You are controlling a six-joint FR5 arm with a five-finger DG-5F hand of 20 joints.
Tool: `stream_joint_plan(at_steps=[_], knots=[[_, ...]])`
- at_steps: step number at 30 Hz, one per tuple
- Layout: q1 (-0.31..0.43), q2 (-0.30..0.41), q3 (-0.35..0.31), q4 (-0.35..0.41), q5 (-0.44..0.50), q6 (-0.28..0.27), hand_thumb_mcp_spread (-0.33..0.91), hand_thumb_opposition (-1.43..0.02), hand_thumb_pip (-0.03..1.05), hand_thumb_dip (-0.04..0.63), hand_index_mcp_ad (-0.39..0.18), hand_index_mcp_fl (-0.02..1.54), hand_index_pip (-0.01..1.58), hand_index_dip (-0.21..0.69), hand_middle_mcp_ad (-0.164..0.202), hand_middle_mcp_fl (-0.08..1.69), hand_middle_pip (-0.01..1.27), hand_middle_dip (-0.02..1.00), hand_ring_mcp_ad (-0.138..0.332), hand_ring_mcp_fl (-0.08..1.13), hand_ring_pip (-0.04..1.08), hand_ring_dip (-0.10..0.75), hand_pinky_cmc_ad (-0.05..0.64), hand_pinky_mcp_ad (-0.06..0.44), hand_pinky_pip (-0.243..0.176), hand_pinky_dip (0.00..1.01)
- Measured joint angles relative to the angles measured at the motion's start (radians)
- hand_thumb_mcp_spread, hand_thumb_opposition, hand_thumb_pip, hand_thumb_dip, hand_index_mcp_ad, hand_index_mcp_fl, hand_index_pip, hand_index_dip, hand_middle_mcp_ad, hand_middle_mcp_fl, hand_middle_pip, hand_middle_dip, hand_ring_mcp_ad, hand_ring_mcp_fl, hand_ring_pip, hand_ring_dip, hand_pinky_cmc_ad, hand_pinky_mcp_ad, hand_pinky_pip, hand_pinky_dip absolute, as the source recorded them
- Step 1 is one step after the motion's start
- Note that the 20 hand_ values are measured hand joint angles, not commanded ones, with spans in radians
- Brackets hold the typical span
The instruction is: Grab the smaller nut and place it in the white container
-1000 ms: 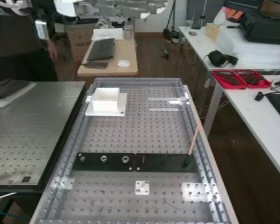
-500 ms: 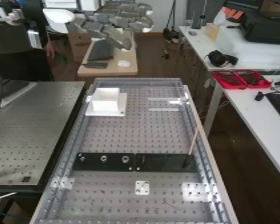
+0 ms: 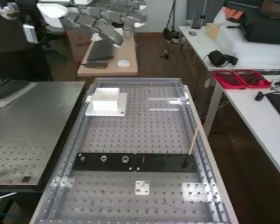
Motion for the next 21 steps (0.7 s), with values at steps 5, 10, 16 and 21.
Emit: stream_joint_plan(at_steps=[5, 10, 16, 21], knots=[[0.020, 0.008, -0.016, -0.010, 0.035, -0.016, 0.29, -0.66, 0.31, 0.054, -0.021, 0.02, 0.10, 0.049, 0.101, 0.09, 0.13, 0.22, 0.182, 0.01, 0.12, 0.077, 0.412, 0.346, -0.091, 0.55], [0.033, 0.023, -0.064, 0.016, 0.063, -0.027, 0.29, -0.68, 0.32, 0.051, -0.024, 0.03, 0.10, 0.049, 0.103, 0.11, 0.12, 0.22, 0.182, 0.01, 0.12, 0.077, 0.412, 0.344, -0.091, 0.57], [0.025, 0.035, -0.113, 0.042, 0.069, -0.029, 0.29, -0.69, 0.38, 0.054, -0.024, 0.04, 0.11, 0.049, 0.105, 0.11, 0.12, 0.22, 0.183, 0.01, 0.11, 0.079, 0.414, 0.344, -0.091, 0.57], [-0.003, 0.044, -0.159, 0.082, 0.051, -0.029, 0.32, -0.69, 0.40, 0.065, -0.024, 0.04, 0.11, 0.049, 0.105, 0.13, 0.13, 0.22, 0.180, 0.01, 0.11, 0.079, 0.410, 0.344, -0.091, 0.57]])
